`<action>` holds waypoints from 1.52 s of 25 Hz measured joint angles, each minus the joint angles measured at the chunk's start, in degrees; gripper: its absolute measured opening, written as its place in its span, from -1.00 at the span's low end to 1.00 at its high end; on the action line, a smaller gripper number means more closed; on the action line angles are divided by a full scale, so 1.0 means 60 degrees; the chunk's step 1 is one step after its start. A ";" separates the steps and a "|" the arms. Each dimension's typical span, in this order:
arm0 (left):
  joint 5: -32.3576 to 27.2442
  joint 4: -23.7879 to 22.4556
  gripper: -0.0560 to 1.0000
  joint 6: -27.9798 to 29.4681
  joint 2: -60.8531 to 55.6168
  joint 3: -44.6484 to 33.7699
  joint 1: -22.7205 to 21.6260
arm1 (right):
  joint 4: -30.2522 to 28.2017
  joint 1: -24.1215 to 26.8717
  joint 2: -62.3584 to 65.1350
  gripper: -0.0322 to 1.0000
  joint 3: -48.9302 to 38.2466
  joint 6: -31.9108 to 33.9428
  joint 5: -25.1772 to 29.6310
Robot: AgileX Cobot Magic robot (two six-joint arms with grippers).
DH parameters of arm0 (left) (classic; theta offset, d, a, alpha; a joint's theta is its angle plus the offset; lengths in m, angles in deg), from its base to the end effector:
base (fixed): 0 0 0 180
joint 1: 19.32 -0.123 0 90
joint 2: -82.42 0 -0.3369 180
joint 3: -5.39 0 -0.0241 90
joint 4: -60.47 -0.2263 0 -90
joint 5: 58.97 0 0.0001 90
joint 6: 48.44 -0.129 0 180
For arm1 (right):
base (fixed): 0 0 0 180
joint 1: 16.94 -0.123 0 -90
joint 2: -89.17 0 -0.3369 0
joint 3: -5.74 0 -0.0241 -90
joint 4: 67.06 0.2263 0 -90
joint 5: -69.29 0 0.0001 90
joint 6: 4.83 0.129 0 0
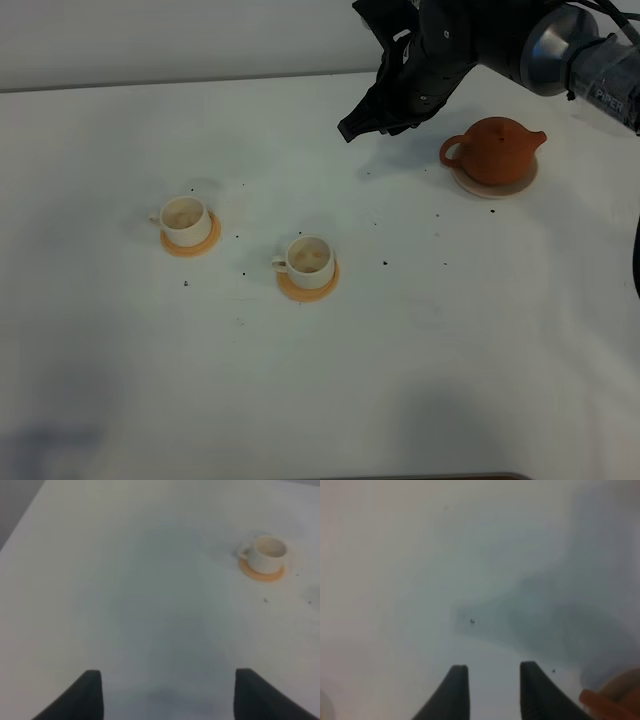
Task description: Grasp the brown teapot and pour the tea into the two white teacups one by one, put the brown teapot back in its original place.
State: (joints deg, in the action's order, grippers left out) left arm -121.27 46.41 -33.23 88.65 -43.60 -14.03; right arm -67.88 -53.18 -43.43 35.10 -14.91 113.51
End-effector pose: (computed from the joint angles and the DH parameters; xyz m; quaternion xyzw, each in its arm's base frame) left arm -0.0476 0.0323 0.2516 -0.0809 0.8447 0.0286 0.5282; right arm 0.4227 0.3082 0.2338 -0.3808 0.8812 0.0573 0.2743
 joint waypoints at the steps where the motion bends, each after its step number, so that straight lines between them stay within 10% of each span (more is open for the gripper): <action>1: 0.0000 -0.0007 0.15 0.0000 0.0000 0.0000 -0.0111 | 0.0000 0.0000 0.0000 -0.47 0.0000 0.0000 0.0031; 38: 0.0000 -0.0007 0.15 0.0000 0.0000 0.0000 -0.0551 | 0.0317 0.1153 -0.0613 -0.22 0.0080 0.0128 -0.0735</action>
State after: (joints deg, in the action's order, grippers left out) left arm -121.27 46.37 -33.23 88.65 -43.60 -17.34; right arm -65.98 -46.26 -47.11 35.57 -14.14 109.10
